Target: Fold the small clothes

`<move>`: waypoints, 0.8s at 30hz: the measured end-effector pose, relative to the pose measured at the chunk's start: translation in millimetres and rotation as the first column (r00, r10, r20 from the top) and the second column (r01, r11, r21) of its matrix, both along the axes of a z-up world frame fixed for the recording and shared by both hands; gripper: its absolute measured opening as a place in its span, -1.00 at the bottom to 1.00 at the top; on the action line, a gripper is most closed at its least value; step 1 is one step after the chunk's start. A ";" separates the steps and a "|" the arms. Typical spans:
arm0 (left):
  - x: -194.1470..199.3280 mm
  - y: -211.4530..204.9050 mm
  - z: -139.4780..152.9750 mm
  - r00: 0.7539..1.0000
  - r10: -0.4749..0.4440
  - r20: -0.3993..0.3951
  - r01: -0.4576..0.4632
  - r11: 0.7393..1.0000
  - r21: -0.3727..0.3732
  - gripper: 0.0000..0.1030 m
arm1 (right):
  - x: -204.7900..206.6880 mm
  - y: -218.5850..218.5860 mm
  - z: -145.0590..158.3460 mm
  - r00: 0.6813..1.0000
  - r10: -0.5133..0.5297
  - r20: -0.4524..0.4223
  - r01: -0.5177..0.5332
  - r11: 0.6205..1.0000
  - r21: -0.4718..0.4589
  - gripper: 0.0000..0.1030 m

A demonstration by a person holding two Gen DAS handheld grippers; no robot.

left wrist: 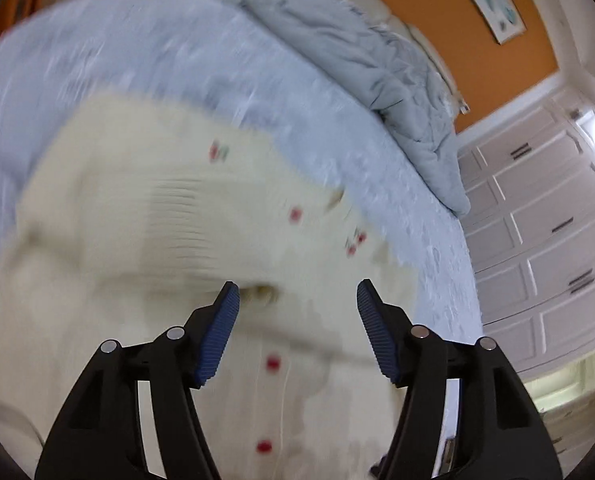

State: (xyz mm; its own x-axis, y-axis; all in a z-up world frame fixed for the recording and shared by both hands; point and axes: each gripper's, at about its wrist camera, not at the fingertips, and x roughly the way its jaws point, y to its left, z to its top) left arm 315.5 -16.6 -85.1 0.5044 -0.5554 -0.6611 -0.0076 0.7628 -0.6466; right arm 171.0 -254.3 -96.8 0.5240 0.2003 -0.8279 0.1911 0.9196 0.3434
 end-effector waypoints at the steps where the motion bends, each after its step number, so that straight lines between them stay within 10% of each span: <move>1: -12.7 9.6 -8.0 1.000 0.030 -0.009 -0.030 0.999 -0.043 0.35 | 4.2 0.8 4.6 1.000 0.015 0.016 -0.015 1.000 -0.002 -0.05; 7: -35.3 92.2 -35.1 0.954 0.274 -0.121 -0.295 0.929 -0.226 0.66 | 78.6 24.1 13.3 0.991 0.119 0.067 -0.123 0.991 0.057 0.13; 10: -17.6 125.3 -54.8 0.904 0.346 -0.249 -0.410 0.866 -0.285 0.65 | 126.4 63.7 15.8 0.980 0.184 0.074 -0.179 0.981 -0.070 0.13; 13: 0.5 143.6 -67.6 0.854 0.415 -0.313 -0.498 0.825 -0.267 0.65 | 153.2 130.0 18.4 0.918 0.390 0.065 -0.358 0.890 -0.281 0.13; 17: 6.5 165.2 -78.8 0.817 0.464 -0.343 -0.556 0.791 -0.254 0.63 | 163.0 211.8 -8.1 0.762 0.645 -0.062 -0.579 0.634 -0.512 0.15; 19: 11.6 166.6 -89.3 0.806 0.467 -0.364 -0.563 0.794 -0.229 0.57 | 169.3 228.8 -22.7 0.741 0.662 -0.114 -0.593 0.565 -0.573 0.08; 20: 14.8 163.6 -91.0 0.810 0.467 -0.355 -0.555 0.806 -0.205 0.55 | 175.4 231.7 -26.4 0.740 0.660 -0.127 -0.599 0.562 -0.570 -0.50; 22: 18.1 157.6 -87.0 0.819 0.467 -0.333 -0.537 0.829 -0.156 0.55 | 198.6 208.4 -16.0 0.802 0.593 -0.071 -0.569 0.722 -0.395 -0.78; 24: 22.2 154.7 -86.6 0.820 0.468 -0.329 -0.532 0.835 -0.141 0.55 | 206.0 131.9 11.0 0.933 0.343 0.111 -0.340 0.939 -0.048 -0.83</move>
State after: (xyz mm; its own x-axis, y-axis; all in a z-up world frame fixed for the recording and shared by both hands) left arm 337.7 138.1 -171.7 0.5714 -0.4201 -0.7050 -0.5475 0.4449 -0.7088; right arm 377.0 -122.5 -85.7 0.5201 0.3623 -0.7735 -0.1759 0.9316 0.3181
